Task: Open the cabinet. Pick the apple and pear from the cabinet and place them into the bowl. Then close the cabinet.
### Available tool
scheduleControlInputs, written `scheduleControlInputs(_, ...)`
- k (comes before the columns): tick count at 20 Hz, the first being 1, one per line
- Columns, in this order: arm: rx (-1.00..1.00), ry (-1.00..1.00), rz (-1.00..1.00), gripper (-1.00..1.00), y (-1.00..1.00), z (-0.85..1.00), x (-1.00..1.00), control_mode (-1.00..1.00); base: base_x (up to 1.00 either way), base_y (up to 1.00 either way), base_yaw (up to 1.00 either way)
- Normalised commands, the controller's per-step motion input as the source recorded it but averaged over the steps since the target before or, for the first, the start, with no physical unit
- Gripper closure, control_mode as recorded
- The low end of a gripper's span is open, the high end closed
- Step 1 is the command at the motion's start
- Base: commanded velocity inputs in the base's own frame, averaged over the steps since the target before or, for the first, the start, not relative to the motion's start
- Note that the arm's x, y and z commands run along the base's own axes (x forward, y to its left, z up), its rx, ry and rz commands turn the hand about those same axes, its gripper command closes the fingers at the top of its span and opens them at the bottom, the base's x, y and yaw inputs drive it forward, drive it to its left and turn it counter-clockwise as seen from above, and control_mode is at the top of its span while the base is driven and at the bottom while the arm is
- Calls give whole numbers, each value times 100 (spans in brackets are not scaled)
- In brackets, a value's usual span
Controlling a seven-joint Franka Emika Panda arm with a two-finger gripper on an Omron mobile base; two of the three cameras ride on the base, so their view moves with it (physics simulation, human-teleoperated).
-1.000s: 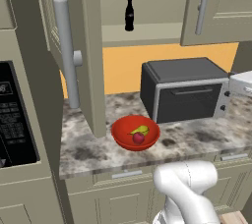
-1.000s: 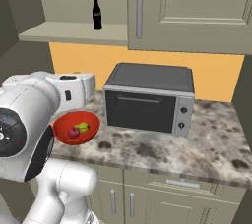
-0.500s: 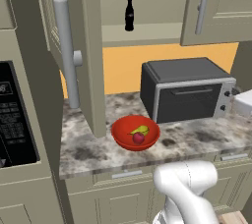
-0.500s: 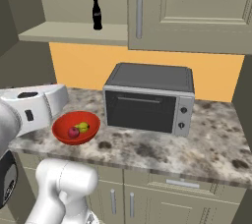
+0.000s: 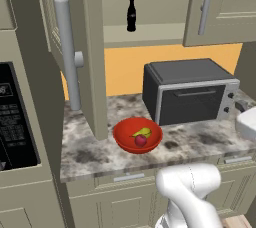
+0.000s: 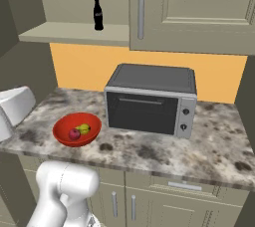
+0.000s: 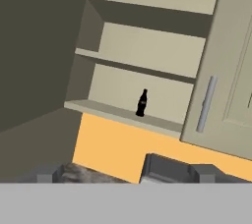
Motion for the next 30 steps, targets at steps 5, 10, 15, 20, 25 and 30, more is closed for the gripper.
scheduleControlInputs(5, -8, -9, 0, -100, 36, 0, -42, -100, 0, 0, 0)
scheduleControlInputs(10, -2, -3, -1, -100, 34, 0, -13, -100, 0, 0, 0)
scheduleControlInputs(15, 0, 0, -2, -100, 28, 0, -1, -100, 0, 0, 0)
scheduleControlInputs(20, 0, -1, -1, -100, 28, 0, -6, -100, 0, 0, 0)
scheduleControlInputs(25, 0, -2, 0, -100, 29, -1, -12, -100, 0, 0, 0)
scheduleControlInputs(30, -1, -4, 0, -100, 25, 0, -30, -100, 0, 0, 0)
